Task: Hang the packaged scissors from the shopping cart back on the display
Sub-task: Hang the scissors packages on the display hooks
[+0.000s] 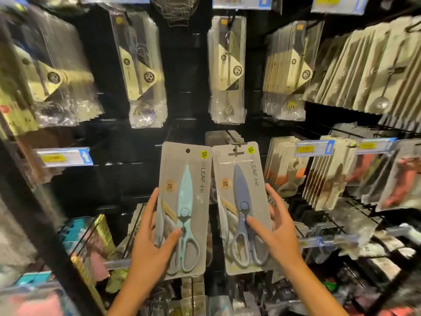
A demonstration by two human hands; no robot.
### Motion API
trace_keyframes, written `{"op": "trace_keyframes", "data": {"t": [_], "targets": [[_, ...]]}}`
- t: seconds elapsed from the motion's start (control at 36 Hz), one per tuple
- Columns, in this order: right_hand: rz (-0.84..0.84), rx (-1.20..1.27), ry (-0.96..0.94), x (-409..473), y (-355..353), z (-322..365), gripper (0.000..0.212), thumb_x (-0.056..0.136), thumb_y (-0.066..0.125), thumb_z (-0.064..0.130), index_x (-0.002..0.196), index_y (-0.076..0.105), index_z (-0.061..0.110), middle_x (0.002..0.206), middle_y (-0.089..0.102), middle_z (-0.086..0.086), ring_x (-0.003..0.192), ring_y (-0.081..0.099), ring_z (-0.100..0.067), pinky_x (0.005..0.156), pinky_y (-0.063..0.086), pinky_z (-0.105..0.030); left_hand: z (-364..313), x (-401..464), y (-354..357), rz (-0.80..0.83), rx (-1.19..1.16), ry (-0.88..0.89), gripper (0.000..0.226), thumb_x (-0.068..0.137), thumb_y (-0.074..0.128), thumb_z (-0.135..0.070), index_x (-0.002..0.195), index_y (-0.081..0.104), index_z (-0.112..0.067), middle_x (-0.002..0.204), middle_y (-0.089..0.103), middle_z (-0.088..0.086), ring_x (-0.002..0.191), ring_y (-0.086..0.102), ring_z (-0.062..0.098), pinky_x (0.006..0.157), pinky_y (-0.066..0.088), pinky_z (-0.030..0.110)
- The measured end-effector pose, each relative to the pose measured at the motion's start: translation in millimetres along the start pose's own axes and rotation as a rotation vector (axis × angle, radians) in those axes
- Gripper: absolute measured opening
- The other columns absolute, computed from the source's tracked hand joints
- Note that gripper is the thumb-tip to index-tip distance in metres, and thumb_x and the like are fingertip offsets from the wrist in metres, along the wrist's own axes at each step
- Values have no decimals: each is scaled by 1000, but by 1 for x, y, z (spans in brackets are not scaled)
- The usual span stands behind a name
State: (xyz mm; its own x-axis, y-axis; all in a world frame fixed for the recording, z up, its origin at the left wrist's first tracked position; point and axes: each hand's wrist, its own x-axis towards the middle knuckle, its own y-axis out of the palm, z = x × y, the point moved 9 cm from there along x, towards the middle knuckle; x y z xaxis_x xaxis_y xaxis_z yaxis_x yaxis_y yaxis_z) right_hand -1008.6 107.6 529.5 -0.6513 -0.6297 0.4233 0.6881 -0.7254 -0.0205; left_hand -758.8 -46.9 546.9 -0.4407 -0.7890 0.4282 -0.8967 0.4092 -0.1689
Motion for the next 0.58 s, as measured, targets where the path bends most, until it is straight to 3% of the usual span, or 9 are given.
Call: {"op": "trace_keyframes", "data": {"t": [0.28, 0.42, 0.5, 0.58], "targets": [[13, 54, 61, 12, 0, -11, 80, 86, 77, 8, 149, 40, 40, 125, 63, 31, 114, 65, 0, 79, 59, -21, -3, 1, 0, -13, 5, 17, 89, 86, 75, -17, 148, 26, -58, 153, 42, -21, 138, 47, 9, 112, 43, 50], [33, 93, 79, 16, 0, -18, 79, 86, 76, 5, 150, 41, 37, 127, 64, 30, 115, 65, -2, 79, 59, -22, -4, 4, 2, -23, 3, 27, 88, 86, 75, -16, 149, 27, -56, 152, 42, -23, 137, 47, 5, 110, 45, 44], [59, 111, 107, 17, 0, -27, 78, 86, 76, 6, 149, 43, 39, 132, 62, 27, 121, 62, -2, 89, 59, -27, -3, 5, 4, -21, 6, 28, 88, 87, 75, -16, 147, 27, -60, 151, 44, -21, 136, 49, 6, 108, 47, 39], [53, 108, 107, 18, -2, -34, 78, 85, 77, 8, 147, 44, 41, 136, 61, 25, 124, 60, -2, 94, 58, -30, -2, 7, 7, -16, 8, 26, 88, 87, 75, -17, 144, 27, -63, 150, 47, -18, 134, 51, 7, 99, 52, 25]]}}
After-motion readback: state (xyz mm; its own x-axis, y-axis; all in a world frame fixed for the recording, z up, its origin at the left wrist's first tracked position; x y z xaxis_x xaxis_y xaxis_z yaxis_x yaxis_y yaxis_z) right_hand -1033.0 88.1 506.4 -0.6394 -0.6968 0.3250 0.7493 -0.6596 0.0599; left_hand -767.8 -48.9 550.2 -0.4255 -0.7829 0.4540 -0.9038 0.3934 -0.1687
